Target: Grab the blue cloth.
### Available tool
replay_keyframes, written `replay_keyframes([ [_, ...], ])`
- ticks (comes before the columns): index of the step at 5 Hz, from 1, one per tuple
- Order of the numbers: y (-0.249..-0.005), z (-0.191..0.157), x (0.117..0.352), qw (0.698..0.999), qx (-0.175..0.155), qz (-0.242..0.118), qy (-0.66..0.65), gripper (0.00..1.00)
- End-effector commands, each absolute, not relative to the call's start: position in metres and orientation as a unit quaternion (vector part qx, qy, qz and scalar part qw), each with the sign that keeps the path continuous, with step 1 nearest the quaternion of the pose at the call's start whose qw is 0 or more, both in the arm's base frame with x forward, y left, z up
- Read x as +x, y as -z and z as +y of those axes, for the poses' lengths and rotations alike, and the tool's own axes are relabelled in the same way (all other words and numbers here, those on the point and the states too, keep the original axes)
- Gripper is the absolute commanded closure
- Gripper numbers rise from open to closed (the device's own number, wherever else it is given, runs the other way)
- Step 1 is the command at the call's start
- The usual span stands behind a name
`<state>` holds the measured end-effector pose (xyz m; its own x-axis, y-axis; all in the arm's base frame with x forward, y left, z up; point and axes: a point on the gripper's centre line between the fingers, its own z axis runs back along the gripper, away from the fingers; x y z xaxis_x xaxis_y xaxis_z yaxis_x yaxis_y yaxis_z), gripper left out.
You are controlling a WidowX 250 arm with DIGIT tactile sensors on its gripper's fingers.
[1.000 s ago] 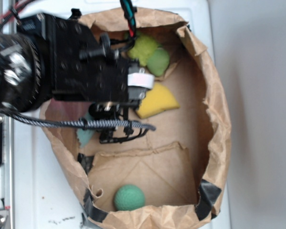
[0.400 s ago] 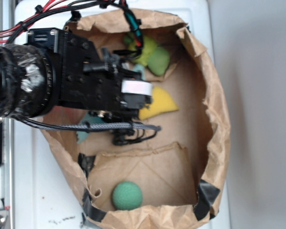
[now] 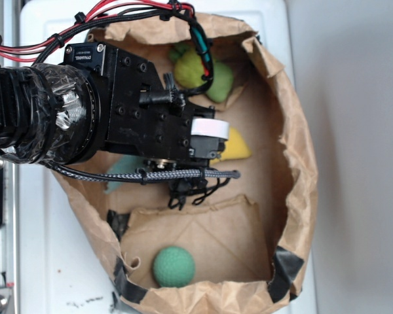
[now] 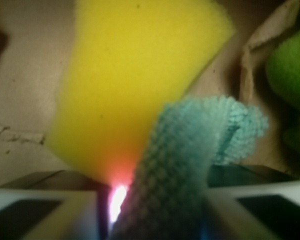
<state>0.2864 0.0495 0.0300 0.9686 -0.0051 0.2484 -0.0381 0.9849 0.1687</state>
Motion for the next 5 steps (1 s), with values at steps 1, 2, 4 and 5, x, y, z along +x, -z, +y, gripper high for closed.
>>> replay_keyframes([
  [1,-0.091,0.047,0.293,0.987,0.090,-0.131,0.019,1.00],
  [2,-0.113,0.049,0.294,0.990,0.072,-0.121,0.014,1.00],
  [4,-0.156,0.055,0.291,0.993,0.027,-0.117,0.001,1.00],
  [5,-0.172,0.051,0.288,0.992,0.017,-0.127,-0.015,1.00],
])
